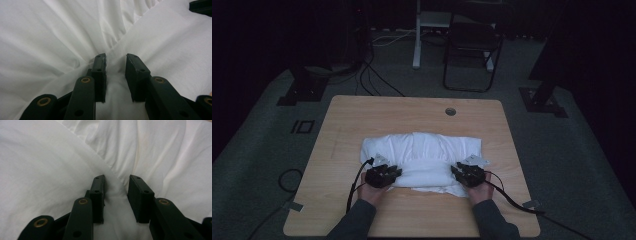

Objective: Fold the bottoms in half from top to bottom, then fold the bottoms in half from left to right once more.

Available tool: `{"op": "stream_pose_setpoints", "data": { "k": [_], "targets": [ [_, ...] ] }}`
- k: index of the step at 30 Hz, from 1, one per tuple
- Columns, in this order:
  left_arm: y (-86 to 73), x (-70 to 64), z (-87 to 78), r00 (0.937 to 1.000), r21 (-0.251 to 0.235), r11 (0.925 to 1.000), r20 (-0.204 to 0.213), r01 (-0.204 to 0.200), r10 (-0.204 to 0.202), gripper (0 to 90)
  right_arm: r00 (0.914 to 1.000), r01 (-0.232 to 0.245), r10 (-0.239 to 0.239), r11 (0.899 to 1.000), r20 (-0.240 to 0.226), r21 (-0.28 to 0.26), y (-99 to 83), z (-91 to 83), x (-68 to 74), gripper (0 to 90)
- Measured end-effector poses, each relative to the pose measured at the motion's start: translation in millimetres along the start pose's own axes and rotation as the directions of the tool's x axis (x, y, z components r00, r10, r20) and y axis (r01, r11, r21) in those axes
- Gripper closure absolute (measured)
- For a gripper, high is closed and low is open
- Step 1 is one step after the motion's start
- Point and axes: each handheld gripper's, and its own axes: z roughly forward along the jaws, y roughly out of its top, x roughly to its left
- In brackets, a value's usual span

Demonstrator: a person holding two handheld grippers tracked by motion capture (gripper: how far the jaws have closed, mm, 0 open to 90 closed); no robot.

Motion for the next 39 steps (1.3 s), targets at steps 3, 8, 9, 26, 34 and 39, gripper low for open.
{"op": "stream_pose_setpoints", "data": {
  "k": [3, 8, 9, 26, 34, 39],
  "targets": [
    [-1.8, -2.9, -2.2, 1.0000, 0.001, 1.0000, -0.006, -0.003, 0.003, 70.5, 1.0000, 0.000, 0.000, 1.000, -0.002, -0.003, 0.1, 0.7, -0.3, 65.5],
    [-4.0, -4.7, -4.3, 0.9999, -0.002, 1.0000, -0.012, -0.004, 0.004, 70.5, 1.0000, 0.001, -0.001, 1.000, -0.007, -0.005, 0.3, 1.3, -0.7, 65.5],
    [-4.1, -4.9, -4.6, 0.9999, -0.005, 1.0000, -0.011, -0.001, 0.001, 70.5, 1.0000, 0.000, 0.000, 1.000, -0.006, -0.005, 0.3, 1.2, -0.6, 65.5],
    [0.1, 78.3, -46.8, 0.9313, -0.061, 0.9725, -0.280, 0.225, -0.233, 21.7, 1.0000, 0.001, -0.001, 1.000, -0.004, -0.007, 0.0, 1.3, -0.3, 65.4],
    [-1.8, 76.4, -32.2, 0.9424, -0.002, 0.9707, -0.239, 0.240, -0.234, 21.3, 1.0000, 0.002, -0.002, 1.000, -0.003, -0.008, -0.1, 1.2, 0.0, 65.4],
    [-5.0, 68.5, -24.1, 0.9345, 0.016, 0.9715, -0.278, 0.236, -0.223, 19.6, 1.0000, 0.002, -0.002, 1.000, -0.002, -0.008, -0.2, 1.0, 0.2, 65.2]
  ]
}}
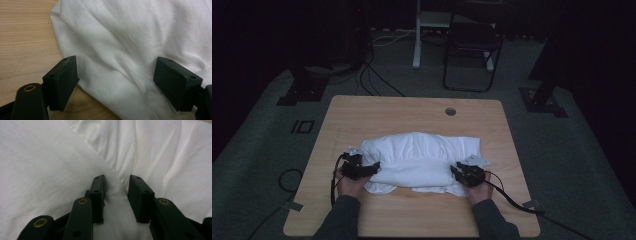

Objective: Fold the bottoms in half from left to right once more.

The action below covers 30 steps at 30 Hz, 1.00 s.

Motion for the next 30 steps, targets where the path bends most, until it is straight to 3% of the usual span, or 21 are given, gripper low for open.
{"op": "stream_pose_setpoints", "data": {
  "k": [3, 5, 9, 14, 19, 22, 25, 27, 30],
  "targets": [
    [-1.4, -1.0, -0.7, 0.9993, 0.002, 1.0000, -0.037, 0.002, -0.001, 18.2, 1.0000, 0.000, 0.000, 1.000, 0.000, 0.000, 0.0, -0.1, 0.0, 65.3],
    [-3.5, -1.7, -0.4, 0.9947, 0.017, 0.9998, -0.101, -0.014, 0.015, 13.3, 1.0000, 0.002, -0.002, 1.000, 0.000, 0.000, -0.1, -0.2, 0.2, 65.2],
    [-5.1, -4.6, -1.1, 0.9939, 0.017, 0.9996, -0.109, -0.020, 0.022, 13.6, 1.0000, 0.002, -0.002, 1.000, 0.000, 0.000, -0.1, -0.2, 0.2, 65.2],
    [-4.7, -15.2, -1.2, 0.9967, 0.013, 0.9978, -0.048, -0.065, 0.065, 23.8, 1.0000, 0.002, -0.002, 1.000, 0.000, 0.000, -0.1, -0.1, 0.2, 65.2],
    [-2.8, -16.3, -2.3, 0.9984, 0.013, 0.9985, 0.023, -0.053, 0.052, 52.5, 1.0000, 0.002, -0.002, 1.000, 0.000, 0.000, -0.1, -0.2, 0.2, 65.1],
    [-4.2, -16.6, -1.2, 0.9961, 0.010, 0.9985, 0.070, -0.055, 0.054, 74.4, 1.0000, 0.002, -0.002, 1.000, 0.000, -0.001, -0.1, -0.2, 0.2, 65.1],
    [-3.7, -14.9, -3.4, 0.9947, -0.004, 0.9973, 0.071, -0.074, 0.074, 83.6, 1.0000, 0.002, -0.002, 1.000, 0.000, 0.000, -0.1, -0.2, 0.2, 65.2],
    [-0.3, -7.3, -13.5, 0.9965, -0.051, 0.9979, 0.072, -0.039, 0.043, 84.6, 1.0000, 0.004, -0.004, 1.000, 0.003, -0.001, -0.3, -0.3, 0.6, 65.2],
    [8.7, 2.4, -35.8, 0.9951, -0.146, 0.9893, 0.098, 0.009, 0.006, 85.2, 0.9999, 0.011, -0.011, 1.000, 0.000, -0.002, -0.6, -0.7, 1.3, 65.3]
  ]
}}
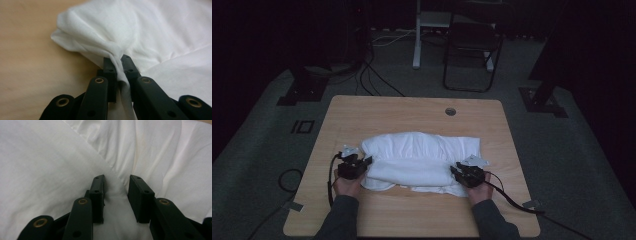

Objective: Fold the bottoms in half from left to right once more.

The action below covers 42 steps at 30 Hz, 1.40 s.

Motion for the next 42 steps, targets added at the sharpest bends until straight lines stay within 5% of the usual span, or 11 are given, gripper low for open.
{"op": "stream_pose_setpoints", "data": {
  "k": [5, 8, 15, 20, 25, 31, 35, 42],
  "targets": [
    [12.6, -9.4, -15.4, 0.9987, -0.038, 0.9980, 0.008, -0.050, 0.051, 85.2, 0.9999, 0.010, -0.010, 1.000, -0.005, 0.002, 0.0, -0.2, 2.8, 65.2],
    [13.6, -9.9, -15.3, 0.9987, -0.041, 0.9981, 0.019, -0.046, 0.046, 85.2, 0.9985, -0.047, 0.047, 0.999, -0.027, 0.015, 5.2, -3.9, -1.3, 60.9],
    [19.5, -11.6, -17.1, 0.9982, -0.062, 0.9975, 0.048, -0.032, 0.035, 85.1, 0.9971, -0.028, 0.020, 0.994, -0.074, -0.107, 48.5, -24.0, 9.7, 54.4],
    [30.8, -17.1, -23.6, 0.9970, -0.097, 0.9947, 0.064, -0.036, 0.043, 85.1, 0.9934, 0.048, -0.058, 0.995, -0.099, -0.092, 64.4, -7.5, 34.8, 54.0],
    [45.7, -24.9, -32.4, 0.9931, -0.143, 0.9887, 0.101, -0.045, 0.060, 85.3, 0.9895, 0.086, -0.077, 0.994, -0.123, 0.072, 58.2, 42.7, 54.3, 57.9],
    [64.7, -41.4, -35.9, 0.9852, -0.197, 0.9785, 0.145, -0.062, 0.091, 85.4, 0.9914, 0.031, -0.023, 0.998, -0.129, 0.061, 56.6, 56.9, 60.0, 59.4],
    [75.3, -58.8, -33.8, 0.9747, -0.229, 0.9706, 0.189, -0.075, 0.120, 85.4, 0.9947, 0.090, -0.085, 0.993, -0.058, 0.081, 65.0, 63.2, 79.3, 59.6],
    [85.6, -73.6, -30.7, 0.9663, -0.247, 0.9643, 0.209, -0.097, 0.151, 85.4, 0.9857, 0.041, -0.033, 0.998, -0.165, 0.043, 69.8, 68.3, 83.7, 54.5]
  ]
}}
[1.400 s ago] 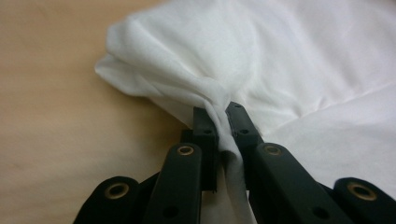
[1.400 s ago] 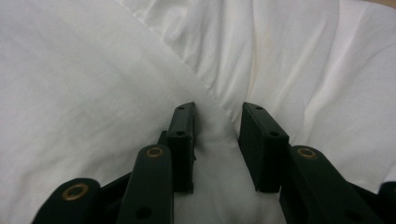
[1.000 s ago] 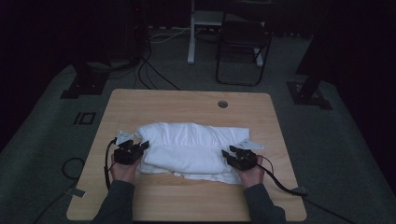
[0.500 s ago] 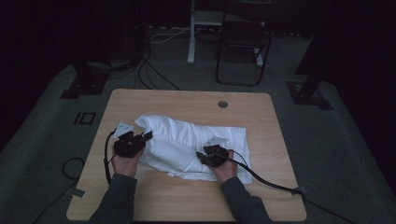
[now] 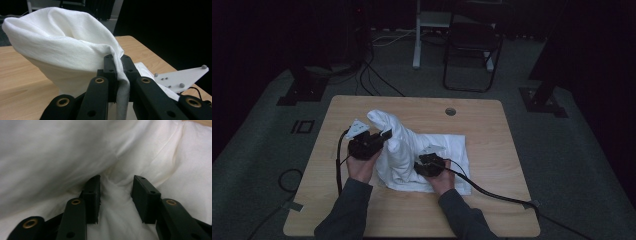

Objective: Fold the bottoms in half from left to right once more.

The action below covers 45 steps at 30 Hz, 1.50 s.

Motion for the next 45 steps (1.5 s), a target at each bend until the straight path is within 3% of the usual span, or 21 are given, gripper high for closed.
{"op": "stream_pose_setpoints", "data": {
  "k": [3, 4, 6, 7, 10, 13, 17, 19, 20, 21, 22, 24, 25, 27, 30, 32, 35, 36, 40, 43, 45],
  "targets": [
    [1.0, 0.4, -0.5, 1.0000, 0.000, 1.0000, -0.002, -0.002, 0.002, 85.4, 0.9993, 0.019, -0.021, 0.998, -0.033, -0.061, 0.2, -23.7, -4.9, 48.9],
    [1.2, 0.9, -1.2, 1.0000, 0.001, 1.0000, -0.003, -0.001, 0.001, 85.4, 0.9994, 0.026, -0.028, 0.996, -0.020, -0.088, -2.0, -35.2, -7.9, 48.7],
    [1.4, 1.3, -1.2, 1.0000, 0.004, 1.0000, -0.002, 0.000, 0.000, 85.4, 0.9960, 0.043, -0.036, 0.996, 0.082, -0.084, -10.7, -55.5, -18.8, 48.4],
    [1.8, 0.7, -0.4, 1.0000, 0.007, 1.0000, 0.001, 0.001, -0.001, 85.4, 0.9936, 0.040, -0.032, 0.997, 0.109, -0.073, -14.5, -59.0, -22.9, 47.8],
    [4.0, -5.8, 4.0, 0.9999, 0.004, 1.0000, 0.016, -0.004, 0.004, 85.4, 0.9943, 0.008, -0.007, 1.000, 0.106, -0.012, -30.5, -52.4, -33.4, 47.9],
    [8.2, -15.2, 10.4, 0.9990, 0.008, 0.9995, 0.034, -0.029, 0.029, 85.4, 0.9940, 0.000, 0.001, 1.000, 0.109, -0.011, -33.6, -40.6, -27.7, 52.8],
    [14.2, -29.7, 23.8, 0.9966, 0.015, 0.9977, 0.050, -0.067, 0.066, 85.4, 0.9979, 0.025, -0.024, 0.999, 0.061, -0.021, -27.5, -29.8, -15.3, 53.3],
    [13.6, -35.3, 28.9, 0.9951, 0.024, 0.9964, 0.058, -0.082, 0.080, 85.4, 0.9985, 0.049, -0.048, 0.998, 0.027, -0.042, -25.7, -34.7, -13.0, 49.1],
    [12.9, -37.1, 30.4, 0.9945, 0.028, 0.9959, 0.063, -0.086, 0.084, 85.4, 0.9993, 0.035, -0.034, 0.996, 0.011, -0.087, -25.8, -44.4, -16.5, 49.1],
    [11.6, -39.9, 32.5, 0.9934, 0.036, 0.9951, 0.071, -0.092, 0.090, 85.4, 0.9998, 0.017, -0.015, 0.994, 0.015, -0.111, -26.4, -51.7, -20.3, 49.4],
    [10.9, -41.6, 33.8, 0.9924, 0.040, 0.9941, 0.075, -0.101, 0.098, 85.4, 0.9971, 0.012, -0.002, 0.991, 0.075, -0.132, -28.7, -63.2, -28.0, 50.4],
    [9.0, -46.5, 37.7, 0.9902, 0.048, 0.9924, 0.087, -0.113, 0.109, 85.3, 0.9875, -0.001, 0.015, 0.996, 0.157, -0.086, -33.2, -72.3, -40.7, 49.6],
    [9.0, -46.5, 37.7, 0.9902, 0.048, 0.9924, 0.087, -0.113, 0.109, 85.4, 0.9875, -0.001, 0.015, 0.996, 0.157, -0.086, -33.2, -72.3, -40.7, 49.6],
    [6.6, -56.8, 45.0, 0.9872, 0.054, 0.9913, 0.112, -0.120, 0.114, 85.4, 0.9806, -0.044, 0.037, 0.999, 0.192, 0.030, -46.8, -65.1, -59.8, 49.1],
    [3.4, -67.8, 54.9, 0.9830, 0.067, 0.9890, 0.138, -0.132, 0.122, 85.3, 0.9819, -0.061, 0.056, 0.998, 0.181, 0.025, -50.3, -57.6, -61.7, 53.1],
    [-0.5, -76.2, 63.6, 0.9797, 0.081, 0.9869, 0.157, -0.139, 0.126, 85.3, 0.9856, -0.039, 0.033, 0.999, 0.166, 0.030, -47.7, -54.8, -58.7, 58.8],
    [-11.9, -89.7, 77.8, 0.9706, 0.109, 0.9814, 0.201, -0.157, 0.133, 85.1, 0.9933, -0.042, 0.041, 0.999, 0.108, 0.014, -48.7, -56.7, -64.7, 55.0],
    [-17.1, -92.7, 82.7, 0.9658, 0.121, 0.9777, 0.216, -0.172, 0.143, 85.1, 0.9918, -0.068, 0.069, 0.998, 0.108, -0.011, -50.3, -61.8, -69.3, 53.2],
    [-43.1, -99.8, 106.1, 0.9608, 0.177, 0.9634, 0.227, -0.201, 0.159, 85.0, 0.9776, -0.136, 0.153, 0.983, 0.144, -0.123, -50.5, -94.1, -88.7, 47.6],
    [-62.0, -104.2, 121.0, 0.9573, 0.230, 0.9475, 0.235, -0.222, 0.168, 84.9, 0.9741, -0.147, 0.173, 0.974, 0.146, -0.170, -46.4, -115.0, -100.4, 43.6],
    [-74.7, -108.9, 131.1, 0.9550, 0.272, 0.9307, 0.234, -0.244, 0.182, 84.9, 0.9735, -0.154, 0.183, 0.967, 0.137, -0.201, -43.4, -124.6, -104.2, 40.6]
  ]
}}
